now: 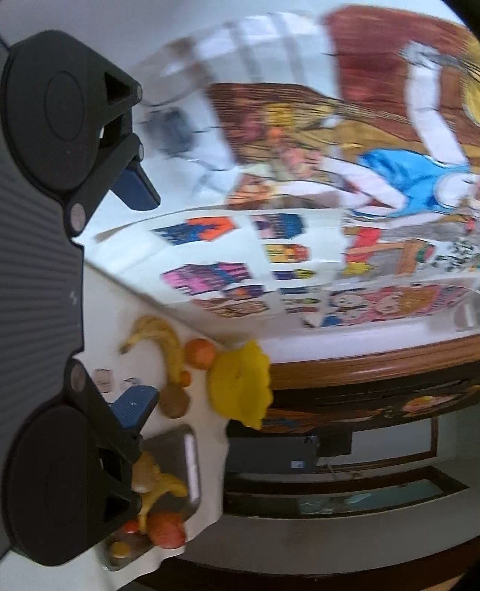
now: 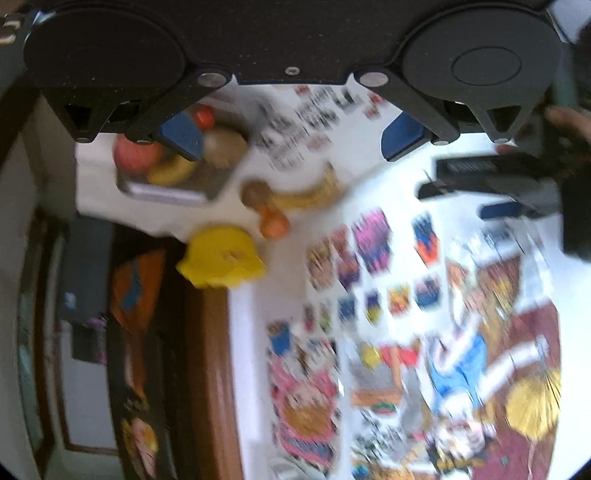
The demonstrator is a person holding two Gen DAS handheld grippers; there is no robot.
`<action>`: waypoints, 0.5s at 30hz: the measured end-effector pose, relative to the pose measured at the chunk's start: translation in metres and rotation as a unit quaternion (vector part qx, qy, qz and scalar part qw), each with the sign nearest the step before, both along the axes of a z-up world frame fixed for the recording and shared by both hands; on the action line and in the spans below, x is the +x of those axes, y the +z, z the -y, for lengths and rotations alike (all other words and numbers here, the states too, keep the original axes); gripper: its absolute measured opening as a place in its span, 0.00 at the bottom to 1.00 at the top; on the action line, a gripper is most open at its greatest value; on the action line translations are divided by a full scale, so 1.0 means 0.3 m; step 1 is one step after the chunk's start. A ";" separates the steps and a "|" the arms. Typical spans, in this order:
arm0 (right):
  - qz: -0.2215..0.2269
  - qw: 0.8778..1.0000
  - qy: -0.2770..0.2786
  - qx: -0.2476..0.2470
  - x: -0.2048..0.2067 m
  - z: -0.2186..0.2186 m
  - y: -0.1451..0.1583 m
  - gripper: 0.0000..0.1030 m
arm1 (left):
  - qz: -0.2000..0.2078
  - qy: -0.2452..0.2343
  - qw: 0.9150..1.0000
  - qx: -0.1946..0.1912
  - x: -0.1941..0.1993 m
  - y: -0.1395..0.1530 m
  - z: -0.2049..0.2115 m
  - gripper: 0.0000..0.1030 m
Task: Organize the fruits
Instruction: 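Withdraw both open tools from the tray toward the remaining fruit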
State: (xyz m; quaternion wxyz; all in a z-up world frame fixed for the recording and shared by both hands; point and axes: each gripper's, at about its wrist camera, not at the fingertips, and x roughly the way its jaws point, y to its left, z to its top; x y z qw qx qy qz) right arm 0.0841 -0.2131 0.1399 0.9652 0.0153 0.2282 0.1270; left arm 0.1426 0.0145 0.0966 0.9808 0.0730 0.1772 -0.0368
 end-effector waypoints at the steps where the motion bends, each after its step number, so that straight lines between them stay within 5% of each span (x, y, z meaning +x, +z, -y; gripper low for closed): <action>1: 0.004 1.000 0.008 0.001 0.016 -0.006 0.041 0.99 | 0.007 -0.002 1.000 0.004 0.007 0.021 0.007 0.99; 10: 0.040 0.998 0.029 0.043 0.235 -0.010 0.396 0.99 | 0.046 -0.016 0.999 0.023 0.138 0.183 0.089 0.99; 15: 0.054 0.997 0.032 0.049 0.407 0.036 0.412 0.99 | 0.038 -0.017 0.999 0.002 0.274 0.168 0.110 0.99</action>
